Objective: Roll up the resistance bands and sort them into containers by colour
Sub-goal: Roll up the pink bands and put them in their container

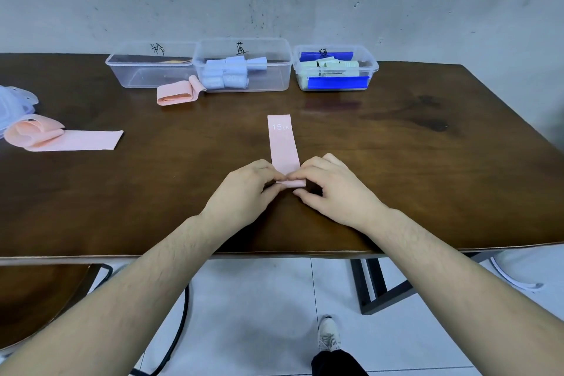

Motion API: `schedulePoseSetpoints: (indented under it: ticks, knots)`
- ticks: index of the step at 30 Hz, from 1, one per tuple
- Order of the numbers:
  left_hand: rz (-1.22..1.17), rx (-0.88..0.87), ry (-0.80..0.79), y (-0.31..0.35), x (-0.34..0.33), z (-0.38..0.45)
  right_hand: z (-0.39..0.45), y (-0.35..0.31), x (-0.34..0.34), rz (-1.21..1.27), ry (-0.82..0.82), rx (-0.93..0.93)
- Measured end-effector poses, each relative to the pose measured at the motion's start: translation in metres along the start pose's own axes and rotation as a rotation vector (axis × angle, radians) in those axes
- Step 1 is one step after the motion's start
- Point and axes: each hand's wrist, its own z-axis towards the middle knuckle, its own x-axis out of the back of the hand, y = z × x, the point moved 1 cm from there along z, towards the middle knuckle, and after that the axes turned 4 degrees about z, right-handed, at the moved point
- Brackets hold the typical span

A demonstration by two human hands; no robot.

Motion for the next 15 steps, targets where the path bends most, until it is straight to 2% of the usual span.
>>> schedulePoseSetpoints:
  ticks: [8, 15]
  knots:
    - [-0.086, 0.022, -0.046, 0.006, 0.004, -0.012, -0.011, -0.006, 0.000, 0.042, 0.005, -0.028]
    - [-0.132, 0.013, -0.019, 0.020, 0.006, -0.042, -0.046, -0.019, 0.001, 0.096, 0.046, -0.023]
